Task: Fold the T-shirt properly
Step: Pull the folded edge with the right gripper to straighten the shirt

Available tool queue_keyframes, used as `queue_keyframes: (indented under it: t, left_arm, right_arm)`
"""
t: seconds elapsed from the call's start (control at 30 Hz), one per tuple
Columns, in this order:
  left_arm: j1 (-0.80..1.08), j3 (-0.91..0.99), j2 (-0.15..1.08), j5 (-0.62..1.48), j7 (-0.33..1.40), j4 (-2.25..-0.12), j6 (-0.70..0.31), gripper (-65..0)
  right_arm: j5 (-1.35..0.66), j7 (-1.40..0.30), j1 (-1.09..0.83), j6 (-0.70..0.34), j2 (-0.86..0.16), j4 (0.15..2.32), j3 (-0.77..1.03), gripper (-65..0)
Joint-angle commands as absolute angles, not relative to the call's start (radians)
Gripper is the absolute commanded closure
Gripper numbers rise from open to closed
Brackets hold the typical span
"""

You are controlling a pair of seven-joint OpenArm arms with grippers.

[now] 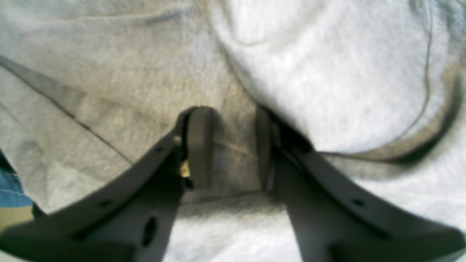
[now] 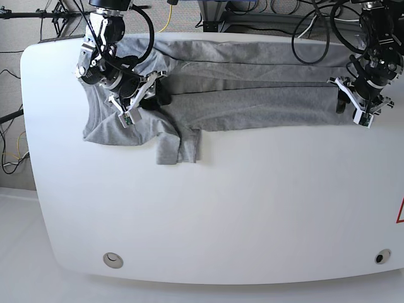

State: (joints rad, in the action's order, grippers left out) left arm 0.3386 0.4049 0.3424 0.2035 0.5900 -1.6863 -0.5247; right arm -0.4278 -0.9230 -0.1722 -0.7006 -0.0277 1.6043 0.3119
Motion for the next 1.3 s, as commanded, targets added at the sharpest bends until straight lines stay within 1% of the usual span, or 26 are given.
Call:
queue_keyframes:
  t: [0.0,0.3,0.37,0.63,0.77,0.83,0.97,1.03,1.1,1.17,1.27]
  left_arm:
    - [0.343,0.41,0.367,0.217,0.563,-1.702,-0.519,-24.2]
    - [0.342,0.412,0.366,0.219,0.558,-1.703,-0.519,-23.4]
    - [0.34,0.413,0.365,0.217,0.561,-1.709,-0.523,-23.7]
    - [0.34,0.413,0.366,0.217,0.561,-1.703,-0.524,-23.7]
    - [0.342,0.41,0.37,0.212,0.563,-1.699,-0.523,-23.6]
    - [0.341,0.411,0.369,0.212,0.563,-1.702,-0.524,-23.5]
    - [0.341,0.41,0.368,0.211,0.566,-1.705,-0.525,-23.3]
    - [0.337,0.408,0.37,0.209,0.574,-1.702,-0.527,-23.0]
    - [0.336,0.409,0.369,0.208,0.573,-1.702,-0.528,-22.6]
    - [0.332,0.407,0.371,0.208,0.572,-1.698,-0.53,-22.3]
    - [0.319,0.405,0.372,0.206,0.569,-1.691,-0.528,-21.9]
  right_arm:
    - [-0.401,-0.929,-0.13,-0.698,-0.034,1.549,0.304,-30.4]
    - [-0.397,-0.888,-0.066,-0.698,-0.045,1.467,0.289,-36.4]
    - [-0.401,-0.872,-0.022,-0.685,-0.061,1.452,0.268,-38.8]
    - [-0.403,-0.86,0.03,-0.674,-0.087,1.418,0.265,-38.0]
    - [-0.408,-0.871,0.047,-0.681,-0.103,1.425,0.263,-36.2]
    - [-0.407,-0.874,0.044,-0.682,-0.104,1.439,0.265,-34.7]
    - [-0.406,-0.888,0.027,-0.685,-0.097,1.494,0.268,-29.0]
    - [-0.401,-0.913,-0.031,-0.698,-0.067,1.586,0.271,-13.5]
    - [-0.399,-0.913,-0.043,-0.698,-0.061,1.605,0.273,-7.8]
    - [-0.398,-0.912,-0.048,-0.698,-0.055,1.616,0.275,-3.4]
    - [-0.398,-0.906,-0.045,-0.698,-0.055,1.601,0.275,-3.4]
